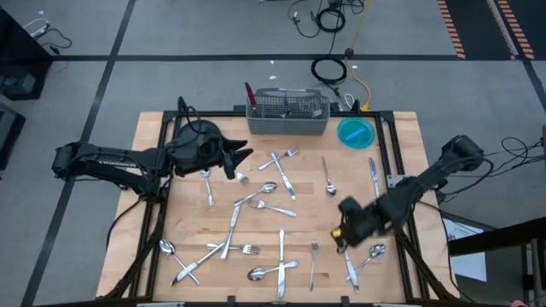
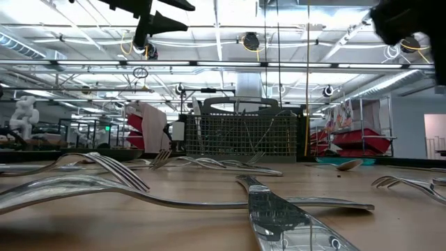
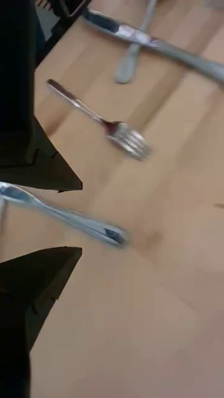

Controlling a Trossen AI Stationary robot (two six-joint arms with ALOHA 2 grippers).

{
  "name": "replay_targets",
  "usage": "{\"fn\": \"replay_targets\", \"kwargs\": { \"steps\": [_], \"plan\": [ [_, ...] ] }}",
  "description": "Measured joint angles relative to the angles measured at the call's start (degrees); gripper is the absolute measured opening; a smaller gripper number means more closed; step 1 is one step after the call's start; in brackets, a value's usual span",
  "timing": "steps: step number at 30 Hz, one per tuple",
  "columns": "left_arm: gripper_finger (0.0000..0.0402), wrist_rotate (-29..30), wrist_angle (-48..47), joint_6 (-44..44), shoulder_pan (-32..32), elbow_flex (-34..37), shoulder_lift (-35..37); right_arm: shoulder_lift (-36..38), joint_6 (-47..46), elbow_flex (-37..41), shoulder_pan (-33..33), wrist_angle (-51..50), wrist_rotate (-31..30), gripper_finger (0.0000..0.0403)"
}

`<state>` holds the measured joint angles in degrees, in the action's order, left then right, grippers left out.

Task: Sort silverware
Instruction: Put the table knife into the silverware organizer

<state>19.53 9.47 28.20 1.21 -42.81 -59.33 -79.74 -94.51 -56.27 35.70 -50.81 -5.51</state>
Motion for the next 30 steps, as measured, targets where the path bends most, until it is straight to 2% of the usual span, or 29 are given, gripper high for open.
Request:
{"fn": "replay_targets", "kwargs": {
  "steps": [3, 8, 13, 16, 21, 26, 30],
  "plan": [
    [0.0212, -0.7, 0.0, 0.0, 0.0, 0.0, 0.0, -5.1, -4.4, -3.2, 4.4, 0.8, 0.0, 0.0148],
    [0.0212, -4.2, 0.0, 0.0, 0.0, 0.0, 0.0, -13.5, -6.7, -9.9, 9.1, -1.2, 2.0, 0.0149],
    [0.0212, -6.2, -0.1, 0.0, -0.1, 0.0, 0.0, -18.7, -4.9, -14.0, 11.4, -1.9, 7.1, 0.0149],
    [0.0212, -6.3, 0.0, 0.0, -0.1, 0.0, 0.0, -19.8, -6.9, -15.0, 11.3, -3.9, 5.2, 0.0152],
    [0.0212, -7.8, 0.0, -0.1, -0.2, 0.0, 0.0, -20.0, -8.1, -15.2, 10.3, -3.9, 2.6, 0.0187],
    [0.0212, -9.6, -0.1, -0.1, -0.2, 0.0, 0.0, -20.8, -11.8, -15.2, 10.2, -6.4, 3.6, 0.0234],
    [0.0212, -10.8, -0.1, -0.1, -0.2, 0.0, 0.0, -21.4, -12.8, -15.2, 10.2, -5.6, 5.0, 0.0253]
  ]
}}
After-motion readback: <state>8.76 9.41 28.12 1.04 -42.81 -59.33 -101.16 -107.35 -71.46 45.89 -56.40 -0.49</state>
